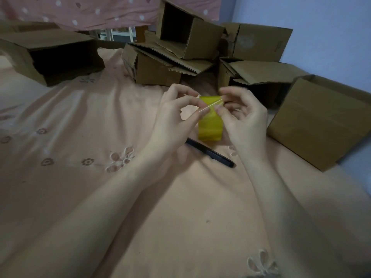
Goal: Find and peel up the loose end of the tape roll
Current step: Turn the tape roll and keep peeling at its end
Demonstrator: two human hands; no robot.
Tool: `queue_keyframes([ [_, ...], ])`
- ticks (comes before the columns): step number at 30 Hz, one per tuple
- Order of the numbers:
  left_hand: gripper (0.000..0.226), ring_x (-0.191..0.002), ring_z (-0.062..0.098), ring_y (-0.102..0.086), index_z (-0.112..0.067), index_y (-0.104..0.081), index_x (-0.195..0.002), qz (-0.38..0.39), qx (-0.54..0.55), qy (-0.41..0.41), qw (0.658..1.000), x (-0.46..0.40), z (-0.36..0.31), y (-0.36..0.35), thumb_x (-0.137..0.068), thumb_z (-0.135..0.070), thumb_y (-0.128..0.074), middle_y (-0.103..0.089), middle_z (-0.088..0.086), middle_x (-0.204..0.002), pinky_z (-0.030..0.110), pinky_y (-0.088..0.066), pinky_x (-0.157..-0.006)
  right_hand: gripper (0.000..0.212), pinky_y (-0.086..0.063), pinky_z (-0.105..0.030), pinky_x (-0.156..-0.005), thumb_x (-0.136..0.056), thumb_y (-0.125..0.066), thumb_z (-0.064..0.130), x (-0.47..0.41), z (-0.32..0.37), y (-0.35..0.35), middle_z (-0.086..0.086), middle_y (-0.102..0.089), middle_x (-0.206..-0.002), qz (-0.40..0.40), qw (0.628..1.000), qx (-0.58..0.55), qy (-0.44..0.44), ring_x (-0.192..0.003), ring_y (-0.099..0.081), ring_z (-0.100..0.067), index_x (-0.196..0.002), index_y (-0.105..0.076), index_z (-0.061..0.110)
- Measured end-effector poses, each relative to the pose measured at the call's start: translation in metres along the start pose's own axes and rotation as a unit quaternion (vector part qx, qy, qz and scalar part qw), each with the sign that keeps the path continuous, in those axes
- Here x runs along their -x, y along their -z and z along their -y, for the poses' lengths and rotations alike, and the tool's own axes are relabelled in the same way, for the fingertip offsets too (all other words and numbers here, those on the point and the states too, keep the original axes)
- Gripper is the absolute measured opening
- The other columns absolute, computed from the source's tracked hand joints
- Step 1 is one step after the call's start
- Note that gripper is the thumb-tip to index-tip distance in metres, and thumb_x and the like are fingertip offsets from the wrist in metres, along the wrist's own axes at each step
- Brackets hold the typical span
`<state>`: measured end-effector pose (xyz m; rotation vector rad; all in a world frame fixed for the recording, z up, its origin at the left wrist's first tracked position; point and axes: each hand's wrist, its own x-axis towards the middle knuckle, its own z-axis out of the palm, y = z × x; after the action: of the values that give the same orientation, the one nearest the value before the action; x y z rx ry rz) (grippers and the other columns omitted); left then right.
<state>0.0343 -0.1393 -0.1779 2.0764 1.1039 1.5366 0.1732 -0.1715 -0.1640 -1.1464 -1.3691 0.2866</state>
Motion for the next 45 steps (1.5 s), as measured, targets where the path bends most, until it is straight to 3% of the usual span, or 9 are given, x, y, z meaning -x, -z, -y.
queue_keyframes([
  [2,0.001,-0.102,0.012,-0.052,-0.026,-0.069,-0.084,0.003,0.004,0.0,1.0,0.0002,-0.001,0.0001,-0.084,-0.027,-0.069,-0.052,-0.007,-0.103,0.017,-0.041,-0.077,0.024,-0.053,-0.018,-0.073,-0.078,-0.071,0.005,-0.001,-0.0008,0.0012,-0.002,-0.064,-0.092,-0.005,0.999,-0.024,-0.025,-0.082,-0.064,-0.011,-0.098,-0.064,0.016],
  [7,0.005,-0.099,0.004,-0.052,-0.021,-0.071,-0.085,0.003,0.001,-0.006,1.0,-0.0009,0.0004,0.001,-0.085,-0.025,-0.068,-0.053,-0.008,-0.101,0.012,-0.041,-0.074,0.009,-0.053,-0.022,-0.075,-0.077,-0.071,0.005,-0.0018,-0.0034,0.0004,0.003,-0.061,-0.089,-0.002,1.0,-0.002,-0.007,-0.081,-0.062,-0.007,-0.08,-0.067,0.013],
  [15,0.003,-0.089,0.003,-0.055,-0.024,-0.065,-0.089,0.007,-0.003,-0.033,0.999,0.0008,-0.0005,0.0023,-0.087,-0.023,-0.066,-0.059,-0.01,-0.096,0.01,-0.037,-0.068,0.003,-0.044,-0.01,-0.068,-0.082,-0.067,0.006,-0.0028,-0.0062,0.0001,-0.006,-0.063,-0.092,-0.012,1.0,0.027,0.004,-0.077,-0.057,-0.002,-0.081,-0.07,0.005],
  [20,0.018,-0.087,0.004,-0.061,-0.029,-0.064,-0.102,0.0,0.025,-0.024,0.999,0.0035,-0.0031,-0.0001,-0.086,-0.021,-0.066,-0.061,-0.008,-0.1,0.017,-0.043,-0.07,0.007,-0.045,-0.014,-0.068,-0.085,-0.064,0.012,-0.0028,-0.0078,-0.0005,-0.001,-0.059,-0.088,-0.018,0.999,0.042,-0.001,-0.076,-0.057,-0.01,-0.08,-0.067,0.009],
  [24,0.039,-0.087,0.0,-0.062,-0.035,-0.054,-0.118,-0.001,0.054,0.004,0.999,0.0026,-0.0044,0.0008,-0.085,-0.021,-0.068,-0.061,-0.014,-0.095,0.015,-0.043,-0.074,0.007,-0.046,-0.016,-0.067,-0.086,-0.063,0.011,-0.0018,-0.0065,-0.0007,-0.003,-0.06,-0.088,-0.011,1.0,0.009,-0.022,-0.075,-0.057,-0.008,-0.08,-0.066,0.008],
  [30,0.003,-0.085,-0.001,-0.061,-0.017,-0.066,-0.085,-0.025,0.073,0.027,0.997,0.0007,-0.0033,0.0005,-0.084,-0.017,-0.069,-0.065,-0.005,-0.09,0.024,-0.048,-0.079,0.005,-0.05,-0.019,-0.07,-0.085,-0.065,0.015,-0.0002,-0.0035,-0.0003,-0.01,-0.066,-0.094,-0.001,0.998,-0.02,-0.058,-0.076,-0.062,-0.003,-0.081,-0.066,0.012],
  [35,0.005,-0.088,0.004,-0.063,-0.016,-0.069,-0.079,-0.029,0.106,0.057,0.992,-0.0003,-0.0014,-0.0015,-0.083,-0.019,-0.07,-0.064,-0.003,-0.094,0.024,-0.053,-0.078,0.007,-0.05,-0.023,-0.068,-0.085,-0.066,0.021,-0.0011,-0.0032,0.0007,-0.01,-0.067,-0.09,-0.013,0.997,-0.003,-0.072,-0.074,-0.063,-0.008,-0.079,-0.064,0.02],
  [41,0.008,-0.085,0.004,-0.065,-0.015,-0.073,-0.077,-0.052,0.135,0.117,0.983,-0.0006,-0.0046,-0.003,-0.081,-0.023,-0.074,-0.068,0.002,-0.095,0.009,-0.046,-0.071,0.014,-0.053,-0.028,-0.072,-0.084,-0.067,0.028,-0.0012,0.0001,-0.0003,-0.004,-0.069,-0.086,-0.025,0.997,0.019,-0.075,-0.079,-0.066,-0.013,-0.072,-0.061,0.033],
  [45,0.013,-0.08,0.001,-0.061,-0.023,-0.069,-0.072,-0.032,0.106,0.123,0.986,-0.0027,-0.0072,-0.0018,-0.083,-0.027,-0.071,-0.066,0.002,-0.098,0.007,-0.044,-0.069,0.007,-0.054,-0.029,-0.072,-0.084,-0.066,0.027,-0.001,0.001,0.0015,0.002,-0.069,-0.079,-0.028,0.994,0.015,-0.101,-0.077,-0.065,-0.008,-0.079,-0.067,0.022],
])
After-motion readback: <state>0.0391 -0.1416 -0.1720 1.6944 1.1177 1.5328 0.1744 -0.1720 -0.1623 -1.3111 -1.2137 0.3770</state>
